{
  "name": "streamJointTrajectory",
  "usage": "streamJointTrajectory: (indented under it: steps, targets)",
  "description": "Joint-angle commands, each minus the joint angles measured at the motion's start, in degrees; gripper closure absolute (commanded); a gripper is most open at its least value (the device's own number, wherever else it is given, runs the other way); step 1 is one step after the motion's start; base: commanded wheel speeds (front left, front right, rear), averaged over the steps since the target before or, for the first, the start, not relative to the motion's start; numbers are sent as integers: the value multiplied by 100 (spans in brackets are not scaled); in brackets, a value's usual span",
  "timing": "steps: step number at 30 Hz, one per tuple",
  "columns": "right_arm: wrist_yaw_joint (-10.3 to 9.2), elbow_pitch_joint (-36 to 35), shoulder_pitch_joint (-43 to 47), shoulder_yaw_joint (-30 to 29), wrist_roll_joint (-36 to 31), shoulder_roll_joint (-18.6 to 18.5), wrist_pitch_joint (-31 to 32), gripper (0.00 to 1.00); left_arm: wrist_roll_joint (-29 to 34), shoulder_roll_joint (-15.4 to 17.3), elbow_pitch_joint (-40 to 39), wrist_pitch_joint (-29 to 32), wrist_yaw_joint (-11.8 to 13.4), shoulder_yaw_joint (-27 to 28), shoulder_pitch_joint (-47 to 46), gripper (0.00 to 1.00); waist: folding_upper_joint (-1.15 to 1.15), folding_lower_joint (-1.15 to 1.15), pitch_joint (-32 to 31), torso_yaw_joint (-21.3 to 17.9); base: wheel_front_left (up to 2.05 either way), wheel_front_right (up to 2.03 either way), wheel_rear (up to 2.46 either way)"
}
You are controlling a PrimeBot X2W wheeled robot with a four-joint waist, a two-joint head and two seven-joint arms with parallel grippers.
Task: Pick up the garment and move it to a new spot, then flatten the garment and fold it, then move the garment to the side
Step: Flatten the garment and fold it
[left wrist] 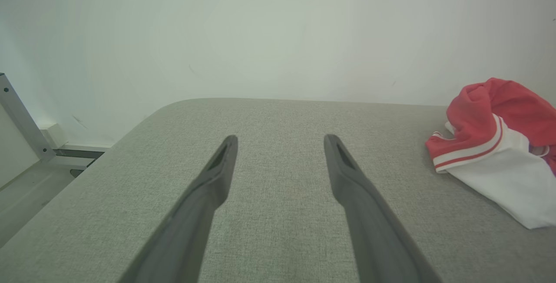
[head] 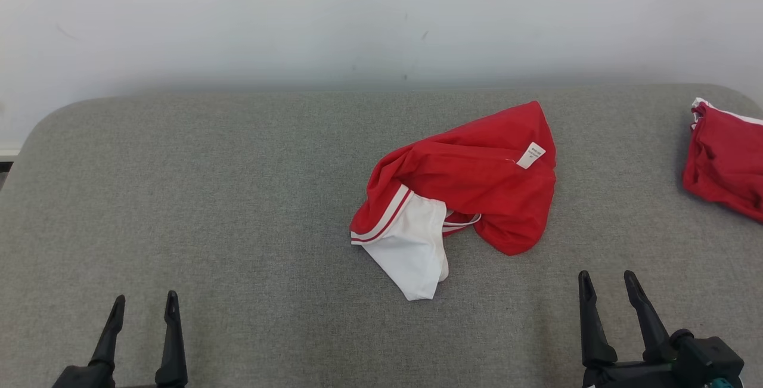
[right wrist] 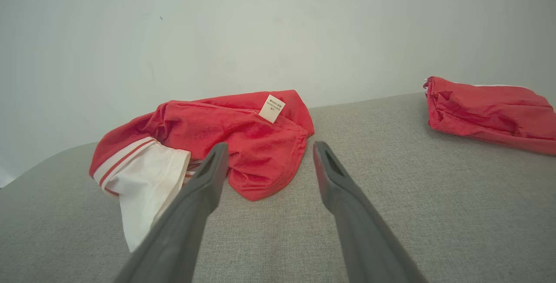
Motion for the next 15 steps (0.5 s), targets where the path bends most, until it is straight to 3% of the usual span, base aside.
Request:
streamJointTrajectory:
  steps: [1, 15]
  targets:
    - [-14, 5, -18, 13, -55, -6, -16, 0, 54, -20, 9, -17, -26, 30, -51, 0, 0, 0, 3, 2, 0, 0, 0]
    - [-14, 17, -15, 53, -39, -18, -12, 0, 157, -78, 69, -17, -80, 125, -65, 0, 0, 0, -7, 5, 0, 0, 0]
